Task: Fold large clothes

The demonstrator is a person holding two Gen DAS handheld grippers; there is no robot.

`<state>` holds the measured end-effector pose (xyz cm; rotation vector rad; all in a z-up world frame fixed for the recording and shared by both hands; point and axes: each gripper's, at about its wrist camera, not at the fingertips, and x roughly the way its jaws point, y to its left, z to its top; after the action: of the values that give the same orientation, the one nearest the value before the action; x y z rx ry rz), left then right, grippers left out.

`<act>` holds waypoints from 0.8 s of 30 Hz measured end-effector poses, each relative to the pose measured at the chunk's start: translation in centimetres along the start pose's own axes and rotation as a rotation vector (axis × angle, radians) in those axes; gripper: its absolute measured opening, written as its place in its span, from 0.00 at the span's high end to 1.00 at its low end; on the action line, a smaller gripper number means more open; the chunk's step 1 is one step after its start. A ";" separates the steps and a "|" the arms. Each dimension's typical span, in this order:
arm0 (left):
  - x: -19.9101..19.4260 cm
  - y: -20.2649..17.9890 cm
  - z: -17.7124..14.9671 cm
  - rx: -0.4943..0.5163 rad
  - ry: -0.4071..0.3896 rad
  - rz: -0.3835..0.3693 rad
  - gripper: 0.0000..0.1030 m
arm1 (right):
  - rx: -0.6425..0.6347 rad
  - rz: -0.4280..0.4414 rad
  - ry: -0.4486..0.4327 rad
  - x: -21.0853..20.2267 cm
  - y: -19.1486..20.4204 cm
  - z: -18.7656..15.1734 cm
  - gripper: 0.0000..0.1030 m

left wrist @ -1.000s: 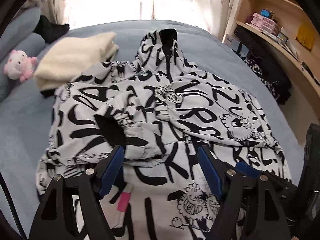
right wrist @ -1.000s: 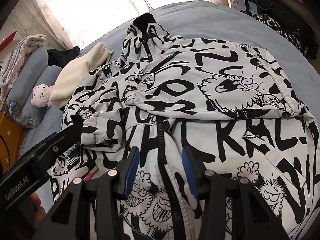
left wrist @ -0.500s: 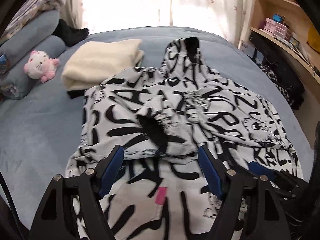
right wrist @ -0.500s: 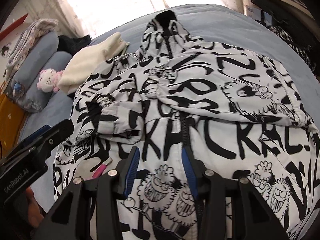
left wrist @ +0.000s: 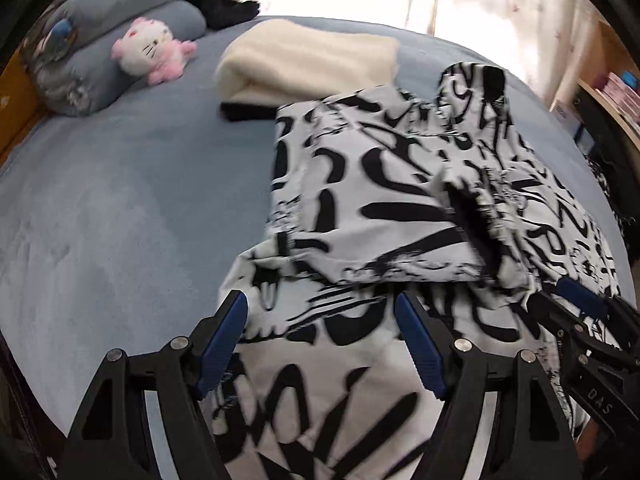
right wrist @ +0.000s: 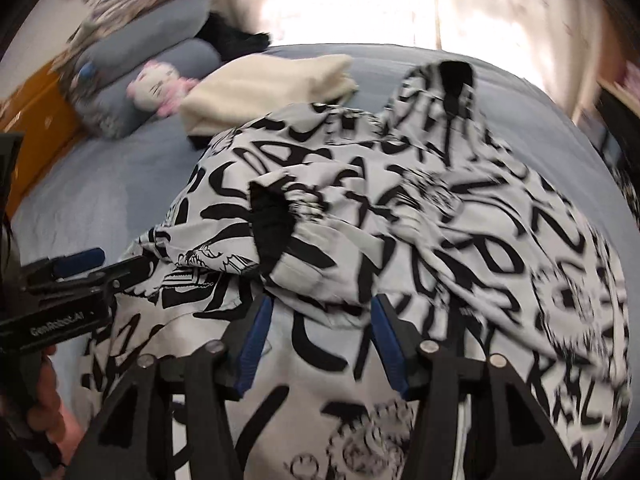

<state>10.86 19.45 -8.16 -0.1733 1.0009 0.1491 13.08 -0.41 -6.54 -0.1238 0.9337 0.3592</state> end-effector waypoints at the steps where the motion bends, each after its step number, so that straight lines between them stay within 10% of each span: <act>1: 0.3 0.4 -0.1 -0.005 0.005 0.002 0.27 | -0.038 0.003 0.010 0.8 0.4 0.3 0.49; 14: 3.2 1.7 -0.3 -0.037 0.054 -0.012 0.27 | -0.257 -0.104 0.089 7.0 0.7 1.5 0.50; 17: 3.3 1.6 -0.1 -0.036 0.053 -0.011 0.27 | -0.285 -0.143 0.040 6.9 1.2 2.2 0.86; 24: 2.8 1.8 0.2 -0.047 0.041 -0.004 0.27 | -0.112 -0.064 -0.168 -0.1 -1.3 6.7 0.90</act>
<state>12.14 21.40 -10.62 -0.2219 1.0379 0.1667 18.63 0.08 -2.55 -0.2224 0.7424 0.3576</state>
